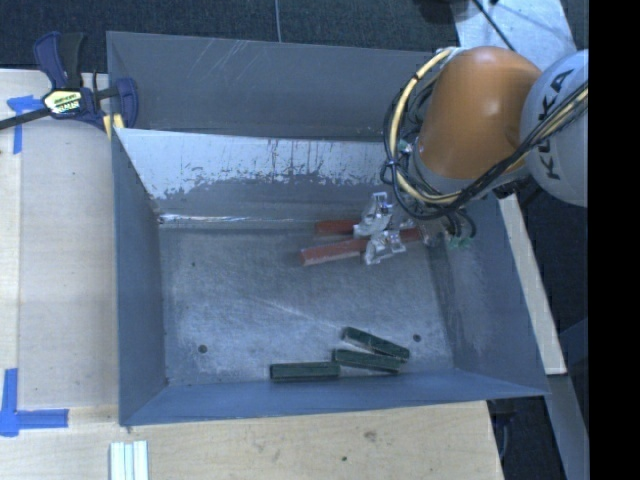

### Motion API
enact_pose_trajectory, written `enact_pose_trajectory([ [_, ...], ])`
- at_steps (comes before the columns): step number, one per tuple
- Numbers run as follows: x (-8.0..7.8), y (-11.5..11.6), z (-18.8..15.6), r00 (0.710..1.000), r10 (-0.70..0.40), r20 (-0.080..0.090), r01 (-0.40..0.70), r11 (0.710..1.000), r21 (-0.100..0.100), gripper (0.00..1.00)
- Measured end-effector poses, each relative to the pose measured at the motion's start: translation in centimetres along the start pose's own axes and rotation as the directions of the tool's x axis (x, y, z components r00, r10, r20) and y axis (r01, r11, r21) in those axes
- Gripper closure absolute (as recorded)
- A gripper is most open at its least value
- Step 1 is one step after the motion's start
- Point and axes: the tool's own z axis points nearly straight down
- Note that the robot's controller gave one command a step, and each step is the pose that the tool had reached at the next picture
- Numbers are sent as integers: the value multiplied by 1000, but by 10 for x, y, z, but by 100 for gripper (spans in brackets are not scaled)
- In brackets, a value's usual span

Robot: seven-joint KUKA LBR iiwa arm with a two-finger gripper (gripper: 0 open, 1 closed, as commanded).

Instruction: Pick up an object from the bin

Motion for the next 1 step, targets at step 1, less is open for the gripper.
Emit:
enact_pose_trajectory([
  [1,0,2,-2,1000,13,1,-13,1000,0,100],
])
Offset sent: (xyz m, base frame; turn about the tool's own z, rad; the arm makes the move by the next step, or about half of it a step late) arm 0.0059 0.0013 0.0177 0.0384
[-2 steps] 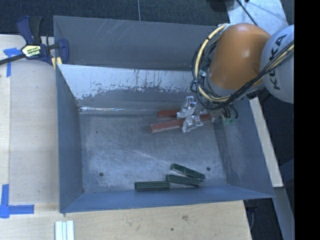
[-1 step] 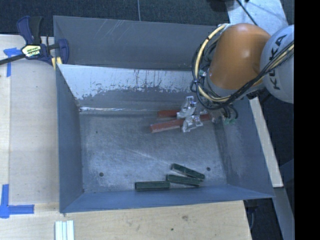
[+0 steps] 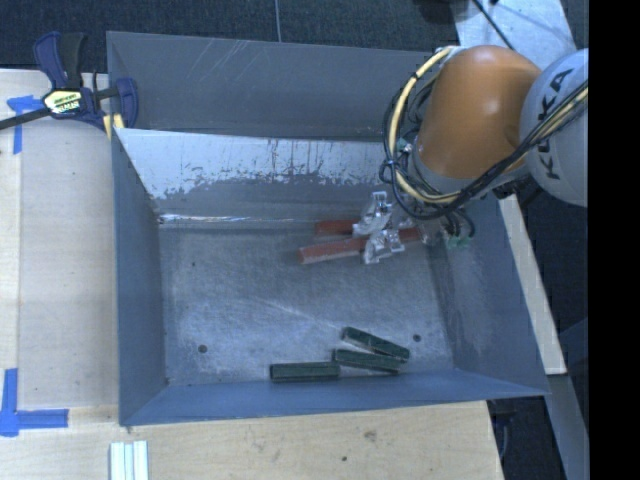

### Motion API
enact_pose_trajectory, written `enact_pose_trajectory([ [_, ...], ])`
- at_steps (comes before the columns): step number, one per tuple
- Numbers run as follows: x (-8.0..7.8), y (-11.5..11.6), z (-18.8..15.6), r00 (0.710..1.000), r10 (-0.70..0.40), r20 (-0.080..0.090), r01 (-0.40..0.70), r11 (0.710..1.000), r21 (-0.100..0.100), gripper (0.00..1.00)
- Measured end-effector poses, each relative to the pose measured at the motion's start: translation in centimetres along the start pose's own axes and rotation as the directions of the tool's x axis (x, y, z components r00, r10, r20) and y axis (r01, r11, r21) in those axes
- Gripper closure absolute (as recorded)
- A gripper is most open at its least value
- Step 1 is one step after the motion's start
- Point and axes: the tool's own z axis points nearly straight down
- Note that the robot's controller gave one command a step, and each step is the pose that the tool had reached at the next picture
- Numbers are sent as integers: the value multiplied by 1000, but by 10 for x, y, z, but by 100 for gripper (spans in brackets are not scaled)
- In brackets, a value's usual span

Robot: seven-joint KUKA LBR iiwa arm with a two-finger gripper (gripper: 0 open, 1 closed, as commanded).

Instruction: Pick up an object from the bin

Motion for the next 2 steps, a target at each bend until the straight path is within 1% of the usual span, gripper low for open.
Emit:
enact_pose_trajectory([
  [1,-5,-1,-12,1000,20,-1,-20,1000,0,100],
  [2,-6,-2,-23,1000,26,-1,-26,1000,0,100],
])
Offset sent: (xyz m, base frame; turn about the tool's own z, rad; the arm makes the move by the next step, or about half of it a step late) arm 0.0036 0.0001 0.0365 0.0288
